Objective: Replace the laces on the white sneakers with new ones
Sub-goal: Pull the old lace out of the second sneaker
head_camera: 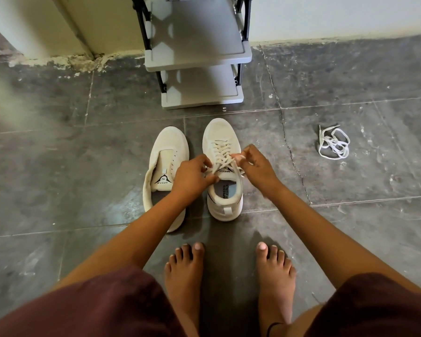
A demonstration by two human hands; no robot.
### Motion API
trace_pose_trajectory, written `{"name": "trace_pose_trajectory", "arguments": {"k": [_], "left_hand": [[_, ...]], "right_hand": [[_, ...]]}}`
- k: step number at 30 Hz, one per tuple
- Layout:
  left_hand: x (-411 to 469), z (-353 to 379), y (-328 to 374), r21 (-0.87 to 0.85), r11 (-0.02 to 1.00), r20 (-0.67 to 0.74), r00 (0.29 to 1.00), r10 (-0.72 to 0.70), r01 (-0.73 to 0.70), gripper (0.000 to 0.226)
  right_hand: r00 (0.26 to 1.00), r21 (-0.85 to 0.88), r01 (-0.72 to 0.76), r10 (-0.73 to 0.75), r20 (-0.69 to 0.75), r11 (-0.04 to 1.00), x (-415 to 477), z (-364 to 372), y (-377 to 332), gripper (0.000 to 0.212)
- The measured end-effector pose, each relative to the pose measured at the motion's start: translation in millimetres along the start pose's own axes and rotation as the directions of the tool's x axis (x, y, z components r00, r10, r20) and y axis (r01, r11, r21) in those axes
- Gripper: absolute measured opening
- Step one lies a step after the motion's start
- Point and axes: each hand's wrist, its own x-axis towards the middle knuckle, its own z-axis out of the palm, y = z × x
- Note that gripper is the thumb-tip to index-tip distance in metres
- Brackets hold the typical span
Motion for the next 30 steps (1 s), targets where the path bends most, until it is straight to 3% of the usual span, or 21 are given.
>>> {"name": "trace_pose_trajectory", "arguments": {"k": [3,6,8,10,13,18,19,21,23,24,27,28,30], "left_hand": [[-6,2,5,0.137,0.985,-0.059,0.991,0.116,-0.107,0.047],[-11,2,10,0.399,0.866,-0.088,0.927,0.365,-0.303,0.039],[-10,0,12,0.471,0.815,-0.037,0.915,0.401,-0.338,0.033],[-10,-1,13,0.523,0.780,0.006,0.916,0.401,-0.345,0.034],[-9,-1,14,0.651,0.644,0.083,0.880,0.467,-0.403,0.034],[-8,-7,25,0.727,0.469,0.190,0.803,0.564,-0.502,0.015],[-6,-5,29,0.722,0.481,0.193,0.813,0.550,-0.497,0.014],[-4,-2,36,0.624,0.670,0.078,0.885,0.459,-0.402,0.015],[0,-5,44,0.289,0.915,-0.083,0.945,0.316,-0.280,0.012],[-1,-8,48,0.073,0.966,-0.137,0.957,0.255,-0.247,0.009],[-4,-18,58,-0.436,0.883,-0.172,0.979,0.108,-0.174,0.015],[-5,-21,58,-0.496,0.857,-0.166,0.984,0.066,-0.141,0.012],[-3,-27,54,-0.450,0.887,-0.153,0.987,0.040,-0.106,0.008]], "right_hand": [[0.998,-0.048,0.043,-0.042,0.036,0.998,-7,0,6,0.015],[0.987,-0.321,0.125,-0.086,0.133,0.939,-14,5,18,0.051],[0.991,-0.382,0.121,-0.091,0.095,0.916,-20,12,28,0.063],[0.992,-0.365,0.124,-0.119,0.037,0.923,-25,18,31,0.058],[0.993,-0.336,0.111,-0.115,0.009,0.935,-26,19,29,0.052],[0.991,-0.343,0.128,-0.134,0.009,0.930,-28,20,29,0.053],[0.991,-0.345,0.131,-0.136,0.012,0.929,-28,20,29,0.053],[0.990,-0.362,0.135,-0.139,0.016,0.922,-28,20,29,0.051],[0.991,-0.420,0.127,-0.130,0.023,0.899,-25,19,30,0.052],[0.992,-0.442,0.125,-0.125,0.031,0.888,-25,20,30,0.052],[0.991,-0.440,0.129,-0.126,0.037,0.888,-24,24,28,0.053],[0.991,-0.442,0.130,-0.126,0.038,0.887,-24,25,28,0.054],[0.992,-0.440,0.120,-0.119,0.030,0.890,-24,24,28,0.054]]}}
